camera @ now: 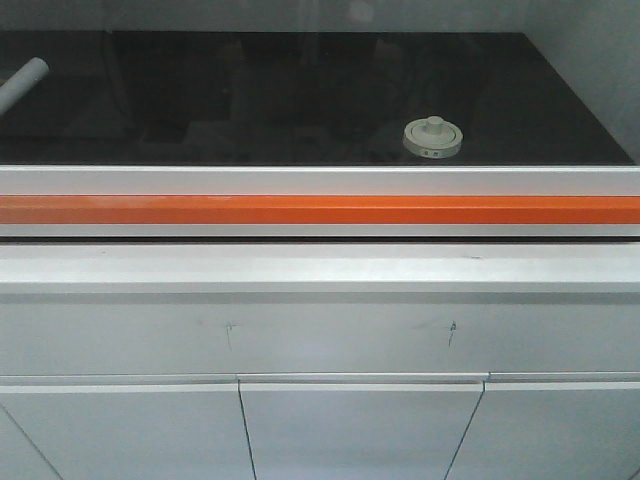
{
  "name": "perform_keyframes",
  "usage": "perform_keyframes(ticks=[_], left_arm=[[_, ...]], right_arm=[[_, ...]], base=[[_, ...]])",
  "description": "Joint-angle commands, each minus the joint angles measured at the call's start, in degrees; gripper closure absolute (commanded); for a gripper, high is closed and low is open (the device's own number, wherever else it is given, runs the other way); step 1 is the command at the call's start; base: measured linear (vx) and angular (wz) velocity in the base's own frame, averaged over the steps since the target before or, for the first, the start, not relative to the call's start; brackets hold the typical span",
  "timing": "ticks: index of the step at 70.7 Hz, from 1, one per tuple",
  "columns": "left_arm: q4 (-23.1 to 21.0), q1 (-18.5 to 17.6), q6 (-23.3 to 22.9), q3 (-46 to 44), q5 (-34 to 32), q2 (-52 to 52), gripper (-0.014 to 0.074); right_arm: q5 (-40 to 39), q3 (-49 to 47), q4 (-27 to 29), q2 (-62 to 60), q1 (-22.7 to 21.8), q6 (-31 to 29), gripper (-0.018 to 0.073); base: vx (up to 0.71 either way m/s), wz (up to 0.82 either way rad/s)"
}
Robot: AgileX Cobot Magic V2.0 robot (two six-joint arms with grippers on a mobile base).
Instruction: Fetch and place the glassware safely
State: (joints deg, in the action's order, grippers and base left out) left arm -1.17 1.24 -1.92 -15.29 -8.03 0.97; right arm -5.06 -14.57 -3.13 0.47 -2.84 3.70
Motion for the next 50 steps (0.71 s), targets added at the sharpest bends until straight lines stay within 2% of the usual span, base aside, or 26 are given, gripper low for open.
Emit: perform_keyframes(ticks=[1,13,24,31,50], left_arm=[[-0.32,0.15,0.01,-9.11,0.01,6.23,0.0603],[-0.32,0.15,0.01,-24.22,5.8,18.92,0.0603],[-0.32,0.15,0.01,-33.56,13.14,30.75,0.0603],[-0.38,0.15,0.01,-36.23,15.35,36.37,0.0603],[-0.25,0.15,0.55,-36.36,15.19,44.69,0.0603]], right_arm=[[-0.21,-8.71,-0.38,4.52,-0.28,-0.17,0.0563],[5.06,-22.23,-0.38,15.78,-0.28,-0.17,0.0563],[5.58,-28.97,-0.38,26.72,-0.28,-0.17,0.0563],[5.4,-30.07,-0.37,32.28,-0.28,-0.12,0.0563],[8.56,-30.06,-0.37,41.76,-0.28,-0.12,0.0563]], base=[[0.0,0.0],[0.0,0.0],[0.0,0.0],[0.0,0.0],[0.0,0.0]])
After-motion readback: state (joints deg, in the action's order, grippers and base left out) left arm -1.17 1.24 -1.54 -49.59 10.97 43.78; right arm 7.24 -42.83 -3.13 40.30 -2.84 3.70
